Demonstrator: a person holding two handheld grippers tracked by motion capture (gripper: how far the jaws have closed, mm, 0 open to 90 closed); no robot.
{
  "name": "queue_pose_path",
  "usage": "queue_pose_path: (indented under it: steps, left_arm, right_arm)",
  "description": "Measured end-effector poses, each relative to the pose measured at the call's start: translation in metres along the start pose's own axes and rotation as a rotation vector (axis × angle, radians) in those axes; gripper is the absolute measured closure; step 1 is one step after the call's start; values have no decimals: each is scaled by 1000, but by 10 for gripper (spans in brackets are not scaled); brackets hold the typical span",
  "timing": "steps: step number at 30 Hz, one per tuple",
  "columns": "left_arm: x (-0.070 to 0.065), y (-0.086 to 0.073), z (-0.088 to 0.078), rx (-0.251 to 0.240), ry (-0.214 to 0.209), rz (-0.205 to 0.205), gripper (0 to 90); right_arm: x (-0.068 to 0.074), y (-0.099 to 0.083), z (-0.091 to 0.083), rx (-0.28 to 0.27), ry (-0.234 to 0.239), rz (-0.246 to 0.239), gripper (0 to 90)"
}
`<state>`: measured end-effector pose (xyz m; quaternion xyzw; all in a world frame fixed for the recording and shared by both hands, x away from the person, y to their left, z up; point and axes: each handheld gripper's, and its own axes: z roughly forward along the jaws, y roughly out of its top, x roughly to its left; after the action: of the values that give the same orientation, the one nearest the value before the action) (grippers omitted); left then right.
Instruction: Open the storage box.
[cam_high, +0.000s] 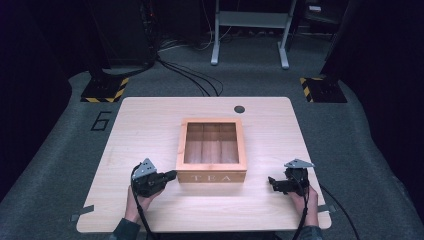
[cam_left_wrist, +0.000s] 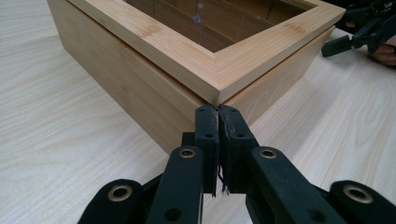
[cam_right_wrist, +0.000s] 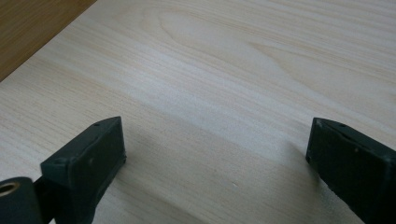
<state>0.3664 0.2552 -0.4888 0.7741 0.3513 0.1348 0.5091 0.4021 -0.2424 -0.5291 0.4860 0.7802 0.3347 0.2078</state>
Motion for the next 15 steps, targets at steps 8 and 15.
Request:
queue_pose_path:
  steps: [8, 15]
  left_arm:
    - [1, 0, 1, -39, -16, -8, 858]
    - [1, 4, 1, -65, -13, 1, 856]
  right_arm:
    - [0, 0, 0, 0, 0, 0, 41]
    - [0, 0, 0, 0, 0, -1, 41]
